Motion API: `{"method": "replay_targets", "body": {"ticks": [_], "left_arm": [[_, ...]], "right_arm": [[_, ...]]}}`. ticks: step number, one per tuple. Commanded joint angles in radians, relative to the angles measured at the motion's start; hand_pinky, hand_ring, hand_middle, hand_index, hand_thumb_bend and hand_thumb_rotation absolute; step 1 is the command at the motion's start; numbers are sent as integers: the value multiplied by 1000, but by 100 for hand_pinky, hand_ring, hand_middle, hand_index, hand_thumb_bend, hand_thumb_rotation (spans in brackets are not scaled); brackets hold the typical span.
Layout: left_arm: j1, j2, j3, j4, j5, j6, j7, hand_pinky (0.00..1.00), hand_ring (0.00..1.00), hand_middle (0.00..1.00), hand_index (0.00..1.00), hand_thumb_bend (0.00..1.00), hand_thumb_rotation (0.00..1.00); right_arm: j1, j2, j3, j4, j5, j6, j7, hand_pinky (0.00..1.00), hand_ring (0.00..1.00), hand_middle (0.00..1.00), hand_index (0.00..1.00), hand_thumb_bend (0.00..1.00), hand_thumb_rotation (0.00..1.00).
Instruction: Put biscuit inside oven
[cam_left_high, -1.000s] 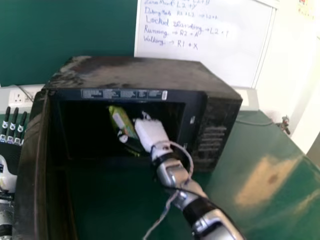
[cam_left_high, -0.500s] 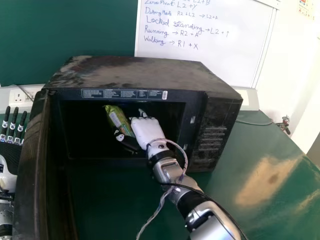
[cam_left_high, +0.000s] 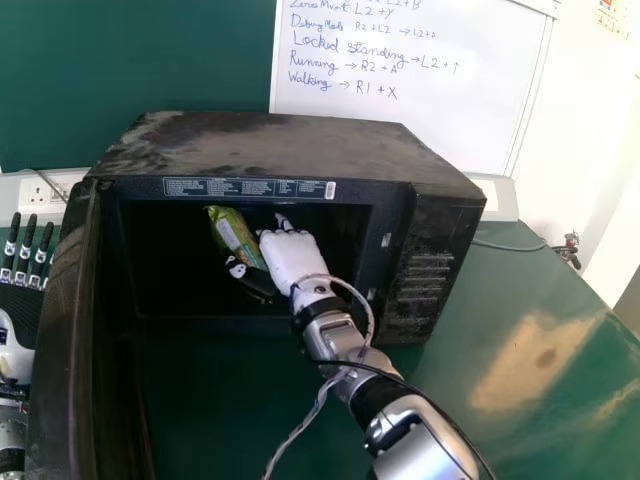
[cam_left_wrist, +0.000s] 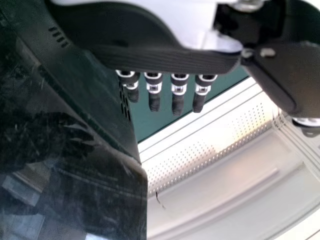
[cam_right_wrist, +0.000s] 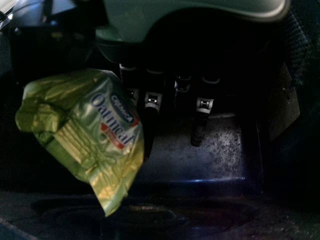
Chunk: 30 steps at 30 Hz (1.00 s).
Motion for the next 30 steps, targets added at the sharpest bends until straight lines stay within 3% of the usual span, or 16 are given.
{"method": "replay_targets", "body": {"ticks": [1, 20, 27, 28, 30], "left_arm": [[63, -60, -4, 68, -4, 12, -8, 0, 28, 64, 99, 27, 100], [69, -69, -6, 48, -4, 13, 7, 0, 28, 64, 99, 24, 100], [63, -63, -7, 63, -7, 22, -16, 0, 28, 65, 99, 23, 100], [62, -60, -7, 68, -6, 24, -19, 0, 28, 65, 99, 22, 100], [60, -57, -6, 74, -6, 29, -24, 0, 29, 65, 99, 23, 100]], "right_arm": [[-33, 4, 6, 10, 7, 3, -31, 62, 55, 48, 50, 53, 0], [-46, 13, 28, 32, 2, 69, -35, 63, 53, 45, 54, 52, 0], [-43, 25, 30, 32, 3, 120, -44, 63, 64, 49, 51, 53, 0], [-42, 26, 30, 32, 5, 126, -37, 63, 65, 49, 50, 53, 0], [-40, 29, 28, 32, 8, 133, -36, 66, 68, 67, 50, 52, 9]]}}
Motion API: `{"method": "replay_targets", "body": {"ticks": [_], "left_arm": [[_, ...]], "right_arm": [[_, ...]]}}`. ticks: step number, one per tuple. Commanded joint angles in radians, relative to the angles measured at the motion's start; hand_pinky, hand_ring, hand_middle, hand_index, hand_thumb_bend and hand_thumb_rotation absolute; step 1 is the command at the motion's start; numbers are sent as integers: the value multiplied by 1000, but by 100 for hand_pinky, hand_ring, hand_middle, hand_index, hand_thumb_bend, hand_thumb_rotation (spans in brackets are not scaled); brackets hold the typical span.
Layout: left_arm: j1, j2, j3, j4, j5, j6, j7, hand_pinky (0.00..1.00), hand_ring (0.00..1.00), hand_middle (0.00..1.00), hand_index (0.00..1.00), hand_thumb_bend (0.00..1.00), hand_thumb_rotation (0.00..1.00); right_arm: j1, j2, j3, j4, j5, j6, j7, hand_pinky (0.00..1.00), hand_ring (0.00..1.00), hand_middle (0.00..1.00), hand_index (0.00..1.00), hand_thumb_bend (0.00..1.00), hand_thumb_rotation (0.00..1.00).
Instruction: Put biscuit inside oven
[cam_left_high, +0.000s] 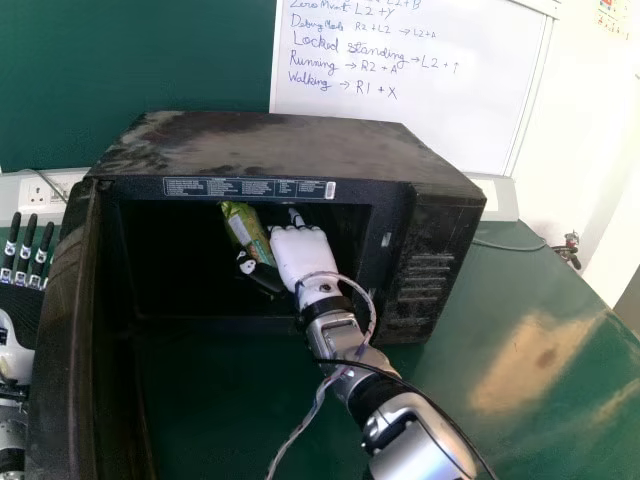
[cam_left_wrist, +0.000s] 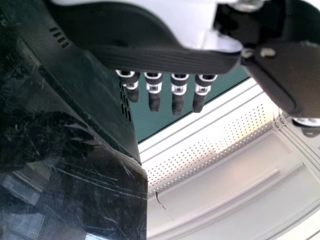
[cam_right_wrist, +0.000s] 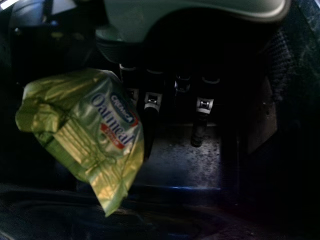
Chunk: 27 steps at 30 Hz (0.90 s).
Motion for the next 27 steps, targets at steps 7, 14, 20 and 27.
{"method": "replay_targets", "body": {"ticks": [7, 14, 20, 27], "left_arm": [[62, -60, -4, 70, -1, 11, 1, 0, 30, 64, 98, 25, 100], [63, -61, -5, 67, -1, 10, 0, 0, 30, 64, 98, 24, 100], [64, -61, -7, 65, 1, 4, 4, 0, 29, 64, 98, 25, 100], [62, -60, -7, 67, -2, 9, -3, 0, 27, 63, 98, 24, 100]], "right_arm": [[-17, 15, 7, -4, 8, 25, -21, 77, 81, 86, 72, 65, 10], [-15, 19, 3, -4, 16, 30, -9, 90, 92, 95, 82, 77, 15], [-15, 19, 4, -7, 23, 25, -6, 93, 93, 96, 83, 80, 18], [-13, 23, 4, -10, 27, 22, -6, 93, 94, 96, 83, 81, 18]]}}
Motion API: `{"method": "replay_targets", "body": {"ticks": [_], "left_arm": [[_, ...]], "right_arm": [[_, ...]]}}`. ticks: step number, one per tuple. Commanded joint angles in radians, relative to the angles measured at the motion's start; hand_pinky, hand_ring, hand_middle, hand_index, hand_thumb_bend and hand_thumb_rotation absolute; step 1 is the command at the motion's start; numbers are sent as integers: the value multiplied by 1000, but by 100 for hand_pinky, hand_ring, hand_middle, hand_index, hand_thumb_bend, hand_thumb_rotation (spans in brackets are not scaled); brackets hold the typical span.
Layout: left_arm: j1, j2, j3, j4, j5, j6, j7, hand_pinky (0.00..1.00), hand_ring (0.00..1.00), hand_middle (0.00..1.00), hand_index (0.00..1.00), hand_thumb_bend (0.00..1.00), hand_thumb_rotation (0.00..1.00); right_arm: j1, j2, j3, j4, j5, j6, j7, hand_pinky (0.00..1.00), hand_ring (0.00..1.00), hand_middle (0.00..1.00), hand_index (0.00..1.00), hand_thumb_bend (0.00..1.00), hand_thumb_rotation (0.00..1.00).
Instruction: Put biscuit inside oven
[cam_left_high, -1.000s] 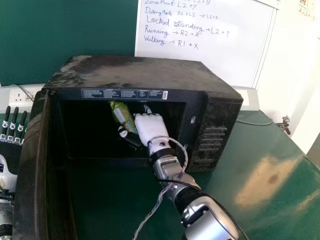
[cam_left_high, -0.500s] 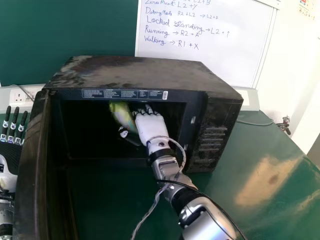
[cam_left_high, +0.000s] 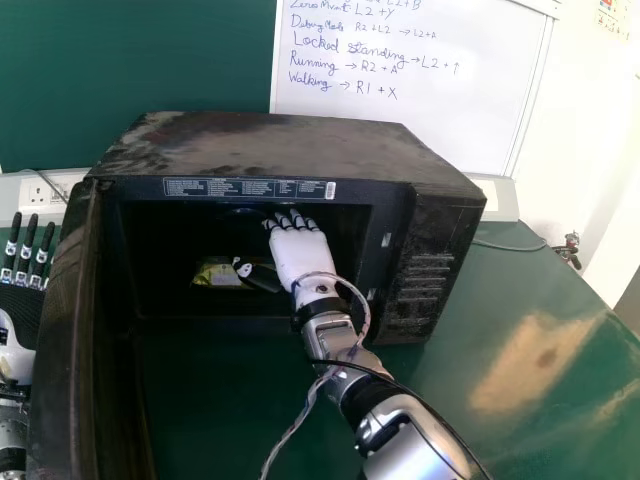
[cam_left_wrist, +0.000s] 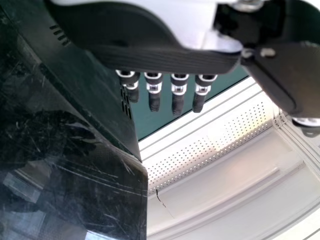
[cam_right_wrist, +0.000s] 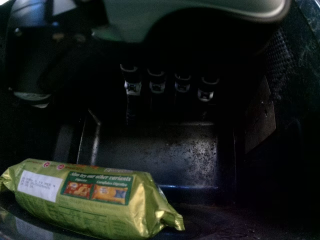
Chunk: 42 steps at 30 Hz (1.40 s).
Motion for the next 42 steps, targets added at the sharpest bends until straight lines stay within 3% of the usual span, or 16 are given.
{"method": "replay_targets", "body": {"ticks": [1, 13, 20, 34, 42], "left_arm": [[63, -60, -5, 64, -2, 12, -8, 0, 27, 63, 99, 24, 100], [62, -55, -5, 71, -1, 18, 1, 0, 28, 64, 99, 23, 100], [62, -56, -5, 68, -3, 17, -5, 0, 28, 64, 100, 22, 100], [57, -45, -5, 84, -2, 24, -10, 0, 27, 65, 100, 25, 100], [52, -47, -4, 90, -2, 13, -8, 0, 27, 64, 100, 21, 100]], "right_arm": [[-13, 6, -2, -10, 12, -7, -6, 94, 94, 96, 83, 80, 18], [7, 8, -20, -27, 45, -27, -22, 94, 94, 96, 85, 83, 20], [40, 4, -32, -53, 70, -36, -32, 96, 96, 97, 88, 80, 29], [203, -41, -60, -216, 106, -99, -86, 94, 97, 98, 90, 79, 30], [299, -83, -73, -353, 103, -94, -88, 97, 95, 99, 89, 79, 30]]}}
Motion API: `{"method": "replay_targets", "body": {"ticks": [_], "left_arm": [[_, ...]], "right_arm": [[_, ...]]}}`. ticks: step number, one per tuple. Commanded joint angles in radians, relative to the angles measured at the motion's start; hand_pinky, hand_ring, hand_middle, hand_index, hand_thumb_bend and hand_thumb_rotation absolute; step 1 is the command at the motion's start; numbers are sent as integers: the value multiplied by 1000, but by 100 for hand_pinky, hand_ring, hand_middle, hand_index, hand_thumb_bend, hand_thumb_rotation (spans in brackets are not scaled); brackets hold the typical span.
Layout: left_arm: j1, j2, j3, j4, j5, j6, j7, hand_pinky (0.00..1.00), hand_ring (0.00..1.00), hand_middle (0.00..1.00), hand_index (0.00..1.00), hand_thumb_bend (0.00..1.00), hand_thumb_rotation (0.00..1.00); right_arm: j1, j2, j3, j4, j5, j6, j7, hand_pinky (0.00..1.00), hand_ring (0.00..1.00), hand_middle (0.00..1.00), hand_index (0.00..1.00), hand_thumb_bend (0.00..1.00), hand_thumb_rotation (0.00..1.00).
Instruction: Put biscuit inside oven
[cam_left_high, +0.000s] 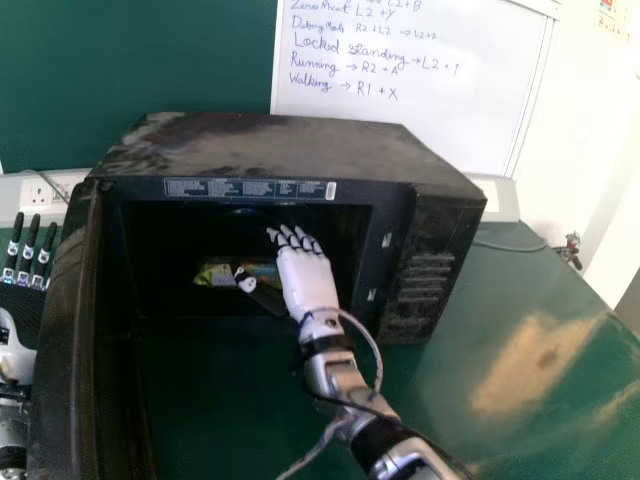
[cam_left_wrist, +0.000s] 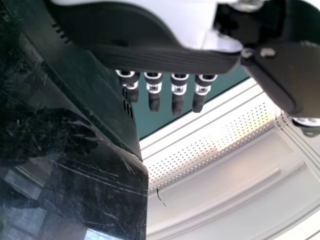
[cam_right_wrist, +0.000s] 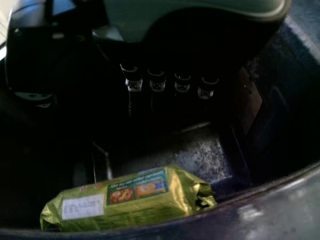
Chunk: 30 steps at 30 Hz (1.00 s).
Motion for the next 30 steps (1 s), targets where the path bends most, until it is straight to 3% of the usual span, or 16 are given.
{"method": "replay_targets", "body": {"ticks": [1, 15, 30], "left_arm": [[62, -59, -1, 58, -1, 7, 5, 0, 27, 64, 100, 21, 100], [56, -49, -2, 73, 0, 14, -6, 0, 27, 65, 100, 21, 100], [52, -42, -6, 78, 3, 17, -3, 0, 29, 66, 99, 21, 100]], "right_arm": [[31, -17, -11, -40, 1, 6, -6, 98, 95, 99, 88, 79, 30], [199, -88, -46, -260, 10, 11, 61, 100, 100, 98, 92, 77, 37], [338, -200, -118, -237, 87, -337, 59, 93, 94, 96, 92, 77, 39]]}}
